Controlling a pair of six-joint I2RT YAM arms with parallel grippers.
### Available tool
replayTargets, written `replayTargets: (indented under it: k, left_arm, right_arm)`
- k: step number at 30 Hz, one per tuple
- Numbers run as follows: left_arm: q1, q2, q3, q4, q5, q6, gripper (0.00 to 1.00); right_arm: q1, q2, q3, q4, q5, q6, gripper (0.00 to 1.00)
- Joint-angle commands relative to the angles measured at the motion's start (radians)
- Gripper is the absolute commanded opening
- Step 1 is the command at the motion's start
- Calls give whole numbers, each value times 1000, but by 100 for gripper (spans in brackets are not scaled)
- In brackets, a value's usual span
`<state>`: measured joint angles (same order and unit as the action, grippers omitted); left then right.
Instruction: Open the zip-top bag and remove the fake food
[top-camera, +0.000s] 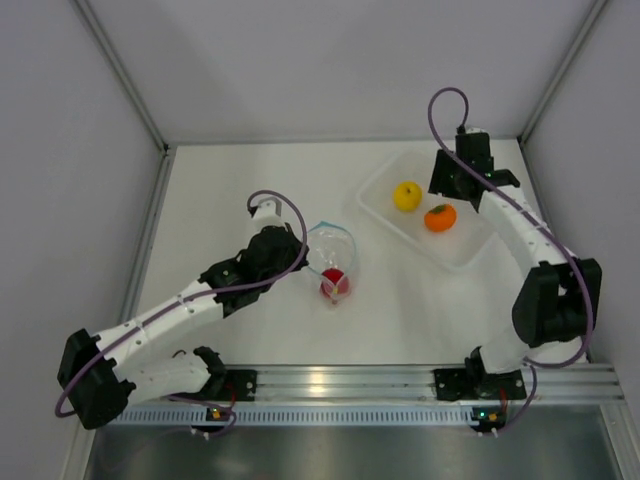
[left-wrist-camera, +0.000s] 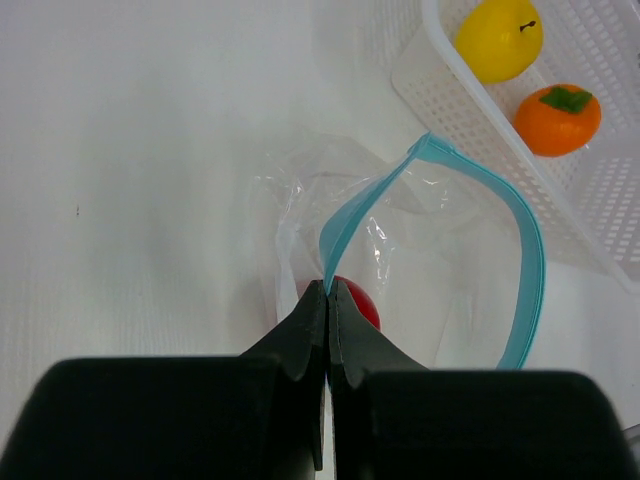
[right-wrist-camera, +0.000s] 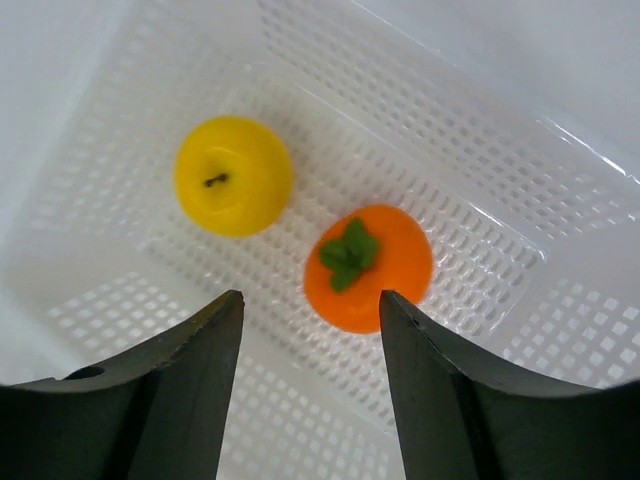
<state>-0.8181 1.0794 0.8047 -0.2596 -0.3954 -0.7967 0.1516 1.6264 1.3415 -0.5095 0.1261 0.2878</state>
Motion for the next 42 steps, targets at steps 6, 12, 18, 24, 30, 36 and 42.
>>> replayTargets:
  k: [6,12,18,24,30,36,42]
  left_arm:
    - [5,-10,63,11,6,1,0]
    - [5,1,65,14,7,-24,0]
    - [5,-1,57,14,7,-64,0]
    - [5,8,45,14,0,-96,0]
    - [5,-12,18,14,-14,-125,0]
    - [5,-7,1,16,-19,-141,0]
    - [5,-2,-41,32,-13,-165,0]
  right_arm:
    - [276,-290,-54,17,-120,31,51]
    - [531,-335,-119,97,-138,114,43]
    - [718,-318,-148,164,-43,180,36]
    - [804,-235,-154,186,7,206,34]
    - [841,-180,-232,224,99,255,32]
    - [884,-151,-307,290,136,298,36]
    - [928,-108,-328,313,153,326,43]
